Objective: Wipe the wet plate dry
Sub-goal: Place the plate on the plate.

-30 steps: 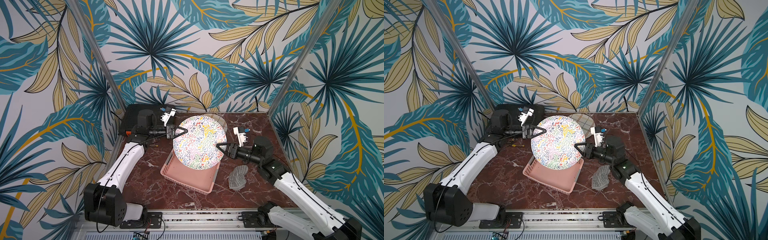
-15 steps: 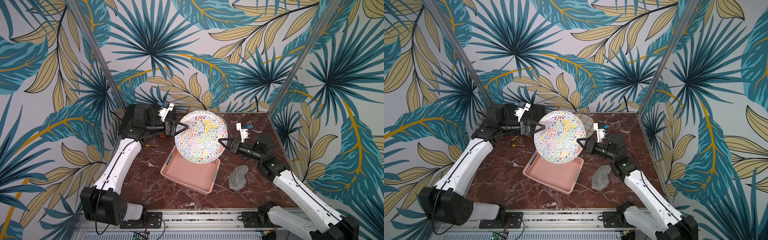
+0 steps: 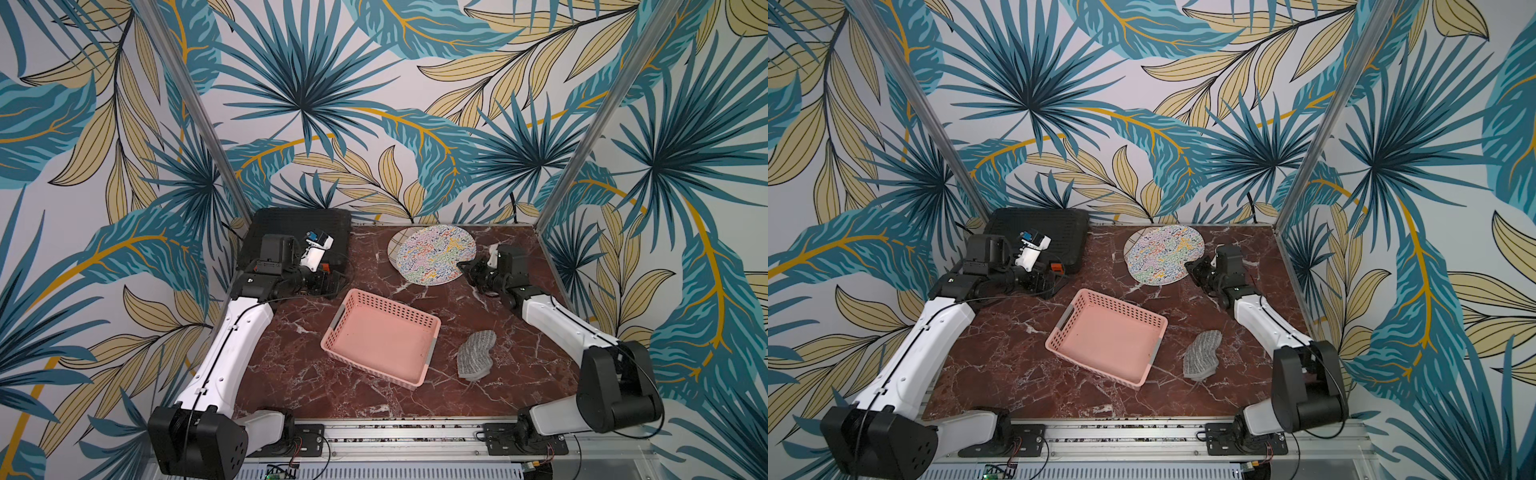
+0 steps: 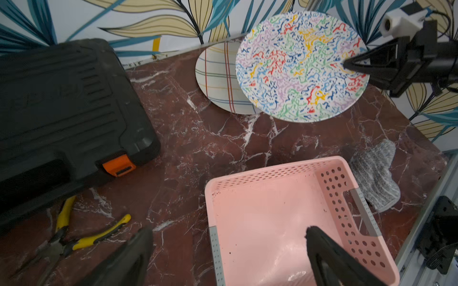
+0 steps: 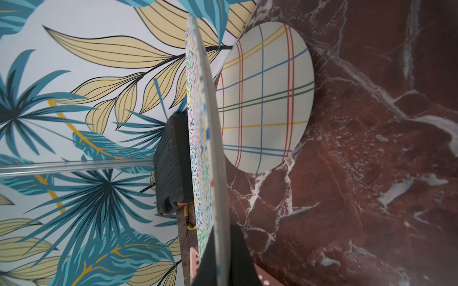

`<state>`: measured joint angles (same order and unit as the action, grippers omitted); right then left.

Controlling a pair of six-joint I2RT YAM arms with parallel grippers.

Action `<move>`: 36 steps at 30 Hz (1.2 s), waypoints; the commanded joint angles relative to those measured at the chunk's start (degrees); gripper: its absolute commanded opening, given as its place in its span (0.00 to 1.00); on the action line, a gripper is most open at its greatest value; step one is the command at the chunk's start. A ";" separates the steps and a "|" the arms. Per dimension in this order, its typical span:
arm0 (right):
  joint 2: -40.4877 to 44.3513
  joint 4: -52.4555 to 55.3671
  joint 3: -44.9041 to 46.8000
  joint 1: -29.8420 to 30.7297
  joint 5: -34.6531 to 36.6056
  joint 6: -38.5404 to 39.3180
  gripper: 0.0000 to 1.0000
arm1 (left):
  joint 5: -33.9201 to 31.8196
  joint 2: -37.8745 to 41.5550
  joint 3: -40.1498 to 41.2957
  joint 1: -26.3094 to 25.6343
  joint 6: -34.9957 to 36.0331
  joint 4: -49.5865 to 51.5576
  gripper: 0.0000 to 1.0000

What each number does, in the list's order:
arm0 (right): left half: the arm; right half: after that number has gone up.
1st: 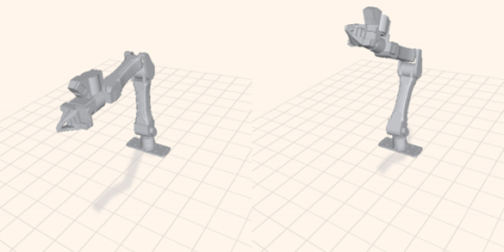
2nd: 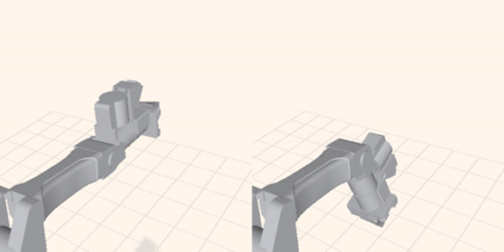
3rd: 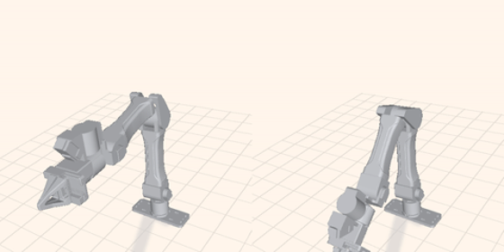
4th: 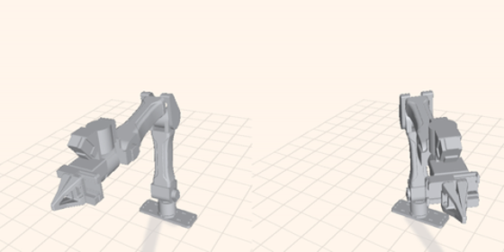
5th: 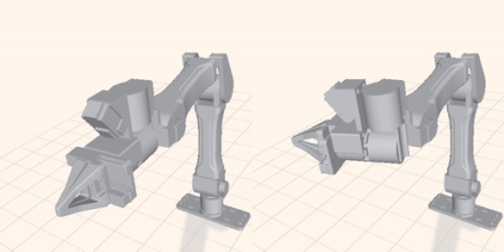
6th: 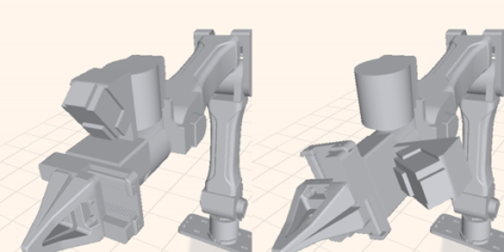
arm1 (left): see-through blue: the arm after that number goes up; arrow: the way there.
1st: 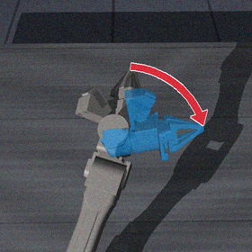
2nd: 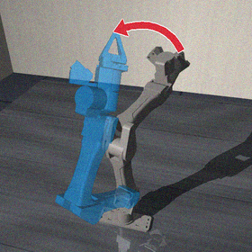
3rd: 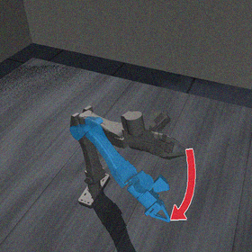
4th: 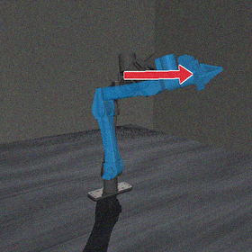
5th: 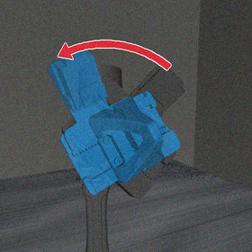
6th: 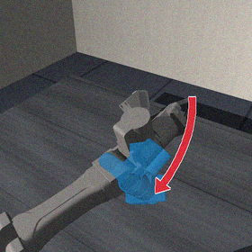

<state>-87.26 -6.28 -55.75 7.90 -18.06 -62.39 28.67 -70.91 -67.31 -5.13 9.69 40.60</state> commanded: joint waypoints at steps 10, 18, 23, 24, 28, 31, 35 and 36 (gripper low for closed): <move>-25.07 -8.93 -23.33 -2.35 -6.09 -1.88 0.00 | 2.79 -1.90 1.23 0.38 1.79 0.12 1.00; -30.31 -6.54 -27.48 -2.32 -5.81 -0.28 0.00 | 3.24 -1.73 1.88 0.38 1.22 -0.52 1.00; -32.49 -5.48 -28.00 -2.36 -6.31 0.57 0.00 | 3.47 -1.70 1.76 0.38 1.01 -0.67 1.00; -32.91 -5.33 -27.92 -2.35 -6.28 0.68 0.00 | 3.43 -1.69 1.78 0.38 0.96 -0.69 1.00; -34.57 -5.18 -28.14 -2.36 -6.79 0.69 0.00 | 3.57 -1.60 1.99 0.38 0.85 -0.87 1.00; -35.00 -5.02 -28.08 -2.36 -6.66 1.07 0.00 | 3.52 -1.55 2.21 0.37 0.78 -0.89 1.00; -35.17 -3.72 -27.89 -2.36 -6.41 2.12 0.00 | 3.60 -1.38 2.20 0.38 0.77 -0.96 1.00; -35.12 -3.47 -27.63 -2.36 -6.29 2.36 0.01 | 3.59 -1.34 2.18 0.38 0.77 -0.92 1.00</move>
<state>-122.19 -10.17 -82.83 5.52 -23.88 -62.13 31.16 -72.75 -65.71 -5.15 10.85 40.86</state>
